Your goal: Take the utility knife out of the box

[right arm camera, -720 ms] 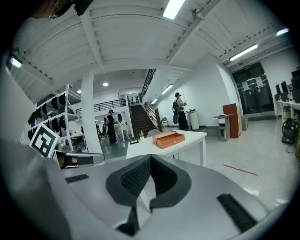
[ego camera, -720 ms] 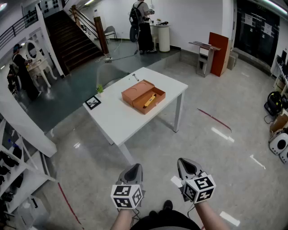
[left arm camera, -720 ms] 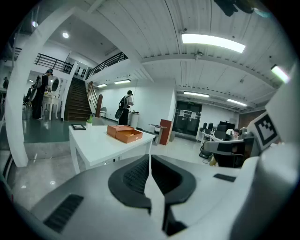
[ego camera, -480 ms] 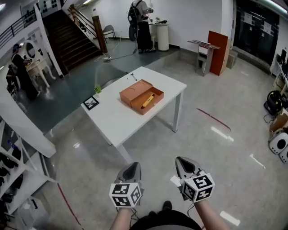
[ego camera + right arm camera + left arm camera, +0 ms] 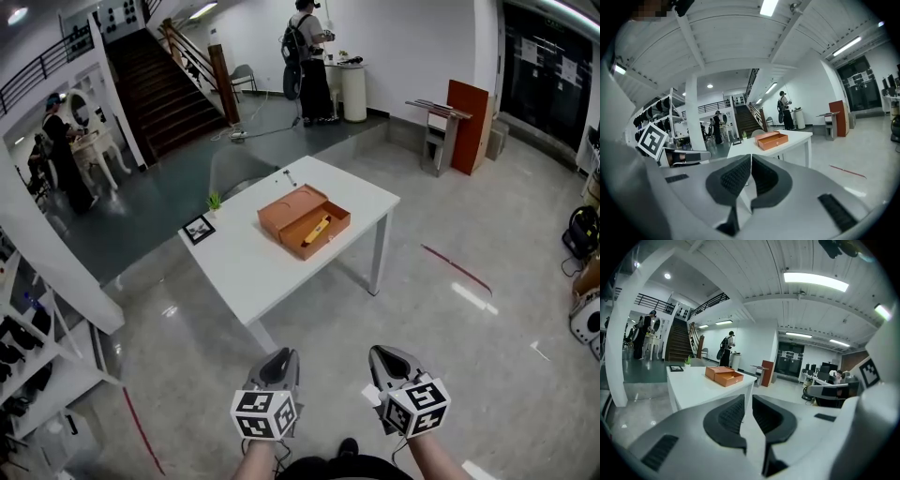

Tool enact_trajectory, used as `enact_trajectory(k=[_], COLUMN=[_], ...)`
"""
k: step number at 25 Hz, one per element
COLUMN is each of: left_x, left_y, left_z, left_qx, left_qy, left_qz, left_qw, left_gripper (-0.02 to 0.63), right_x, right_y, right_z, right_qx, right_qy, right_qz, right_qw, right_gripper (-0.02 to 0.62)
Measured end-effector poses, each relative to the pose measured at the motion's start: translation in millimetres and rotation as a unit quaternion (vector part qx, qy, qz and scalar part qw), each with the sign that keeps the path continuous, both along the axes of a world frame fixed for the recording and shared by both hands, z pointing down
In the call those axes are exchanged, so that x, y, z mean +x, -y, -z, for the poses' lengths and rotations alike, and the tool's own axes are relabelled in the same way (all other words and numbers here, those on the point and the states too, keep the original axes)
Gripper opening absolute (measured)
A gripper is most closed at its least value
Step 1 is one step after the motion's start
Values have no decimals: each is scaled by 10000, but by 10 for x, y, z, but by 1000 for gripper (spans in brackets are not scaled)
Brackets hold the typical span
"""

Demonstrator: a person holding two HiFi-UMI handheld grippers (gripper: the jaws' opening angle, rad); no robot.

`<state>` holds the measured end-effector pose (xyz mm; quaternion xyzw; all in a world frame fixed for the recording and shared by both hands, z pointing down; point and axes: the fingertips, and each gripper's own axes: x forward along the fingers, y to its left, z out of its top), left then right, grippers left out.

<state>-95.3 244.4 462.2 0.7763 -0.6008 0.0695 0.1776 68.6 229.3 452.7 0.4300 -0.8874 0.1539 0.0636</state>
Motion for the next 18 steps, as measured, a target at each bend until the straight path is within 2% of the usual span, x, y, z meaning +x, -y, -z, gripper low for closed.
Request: enact_trajectory(k=[1, 3, 9, 18], left_x=[20, 63, 145, 60], left_y=[16, 53, 186, 643], left_z=[-2, 1, 47, 77], left_qx=[-9, -36, 13, 82], left_qy=[17, 34, -7, 8], left_qz=[10, 12, 36, 0], left_qw=[10000, 10000, 10000, 10000], left_gripper=[30, 83, 135, 173], right_x=[21, 64, 134, 124], right_y=[19, 62, 166, 564], right_z=[-7, -13, -49, -58], right_qx=[-9, -27, -91, -162], right_qy=[4, 20, 61, 226], right_qz=[23, 44, 41, -104], right_qw=[10000, 10000, 9999, 9996], right_gripper=[2, 3, 2, 3])
